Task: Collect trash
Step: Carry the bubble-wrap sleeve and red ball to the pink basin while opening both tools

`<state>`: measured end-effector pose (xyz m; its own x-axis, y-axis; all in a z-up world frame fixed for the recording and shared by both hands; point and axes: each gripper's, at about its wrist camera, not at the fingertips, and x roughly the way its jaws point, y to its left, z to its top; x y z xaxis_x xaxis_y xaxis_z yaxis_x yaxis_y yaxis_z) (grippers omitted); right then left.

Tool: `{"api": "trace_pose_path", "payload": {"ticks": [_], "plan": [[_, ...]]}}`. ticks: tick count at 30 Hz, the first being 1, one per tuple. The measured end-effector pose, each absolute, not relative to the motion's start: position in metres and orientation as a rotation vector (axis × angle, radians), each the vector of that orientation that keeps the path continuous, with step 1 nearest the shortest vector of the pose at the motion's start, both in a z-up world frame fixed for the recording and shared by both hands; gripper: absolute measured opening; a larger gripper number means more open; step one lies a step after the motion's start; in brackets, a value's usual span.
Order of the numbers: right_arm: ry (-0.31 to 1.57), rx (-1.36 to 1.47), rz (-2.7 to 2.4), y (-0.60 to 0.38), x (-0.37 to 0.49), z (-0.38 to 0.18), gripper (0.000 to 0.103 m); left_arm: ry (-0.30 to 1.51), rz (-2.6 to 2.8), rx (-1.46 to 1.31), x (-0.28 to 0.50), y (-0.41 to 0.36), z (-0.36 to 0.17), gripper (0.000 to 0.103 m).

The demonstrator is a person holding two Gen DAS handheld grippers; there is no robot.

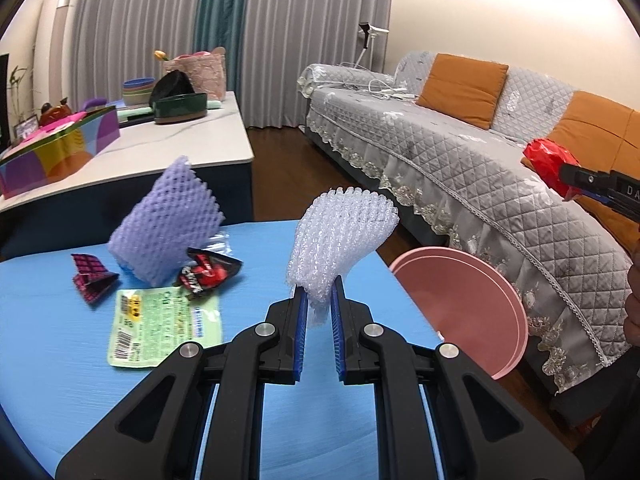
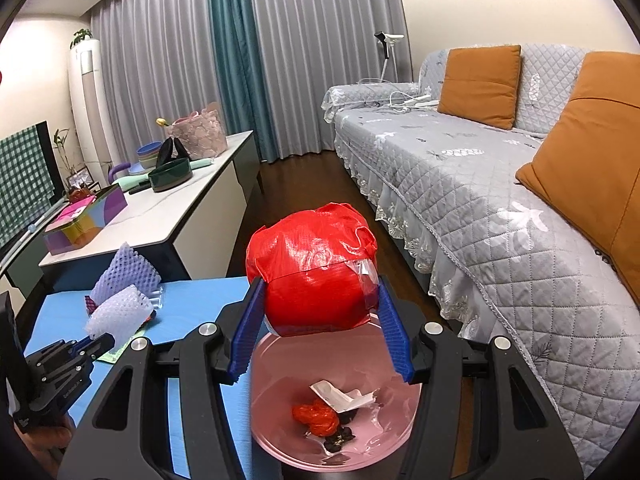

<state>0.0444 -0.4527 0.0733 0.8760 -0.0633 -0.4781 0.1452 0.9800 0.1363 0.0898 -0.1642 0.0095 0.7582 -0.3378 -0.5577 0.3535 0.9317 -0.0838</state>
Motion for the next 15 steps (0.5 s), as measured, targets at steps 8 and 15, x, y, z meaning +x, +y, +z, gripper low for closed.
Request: {"api": "trace_pose_path", "payload": {"ticks": [8,15], "plan": [[0.503,0.158,-0.119,-0.456,0.048,0.069,0.055,0.617,-0.419,0.044,0.088,-0.186,0.004,0.011],[0.510,0.166,-0.137,-0.466,0.053,0.065,0.055,0.628,-0.469,0.048,0.093,-0.215,0.004,0.011]]}}
